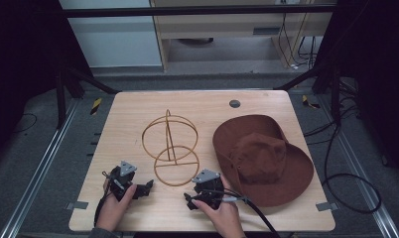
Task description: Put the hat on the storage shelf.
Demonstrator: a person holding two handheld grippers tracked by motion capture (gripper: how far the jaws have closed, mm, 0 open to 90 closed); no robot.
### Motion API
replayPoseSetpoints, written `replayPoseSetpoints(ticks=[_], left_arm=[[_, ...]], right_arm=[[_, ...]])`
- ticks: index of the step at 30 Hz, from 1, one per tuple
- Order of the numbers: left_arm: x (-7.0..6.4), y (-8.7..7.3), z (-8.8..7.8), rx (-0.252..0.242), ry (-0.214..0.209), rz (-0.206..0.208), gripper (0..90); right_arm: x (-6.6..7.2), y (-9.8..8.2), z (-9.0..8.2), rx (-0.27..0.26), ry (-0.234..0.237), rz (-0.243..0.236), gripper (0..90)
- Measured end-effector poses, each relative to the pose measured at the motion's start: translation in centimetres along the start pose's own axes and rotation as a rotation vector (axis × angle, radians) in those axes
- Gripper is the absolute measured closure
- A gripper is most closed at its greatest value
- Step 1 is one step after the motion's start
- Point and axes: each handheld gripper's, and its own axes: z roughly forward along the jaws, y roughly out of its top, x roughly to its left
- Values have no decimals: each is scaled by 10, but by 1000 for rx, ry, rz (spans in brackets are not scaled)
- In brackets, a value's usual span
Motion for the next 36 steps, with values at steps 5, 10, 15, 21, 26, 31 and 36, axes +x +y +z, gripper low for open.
replayPoseSetpoints(ticks=[5,10,15,21,26,31,36], left_arm=[[0,0,0,-1,1,-1,0],[0,0,0,-1,0,-1,0],[0,0,0,0,0,0,0],[0,0,0,0,-1,-1,0],[0,0,0,-1,0,-2,0],[0,0,0,0,0,-3,0],[0,0,0,-1,0,-3,0]], right_arm=[[0,0,0,0,1,0,78],[0,0,0,-1,1,0,78],[0,0,0,-1,3,2,80],[0,0,0,-1,3,4,81],[-1,0,0,-1,5,3,84],[-1,0,0,-1,4,2,87],[-2,4,-12,27,9,-23,119]])
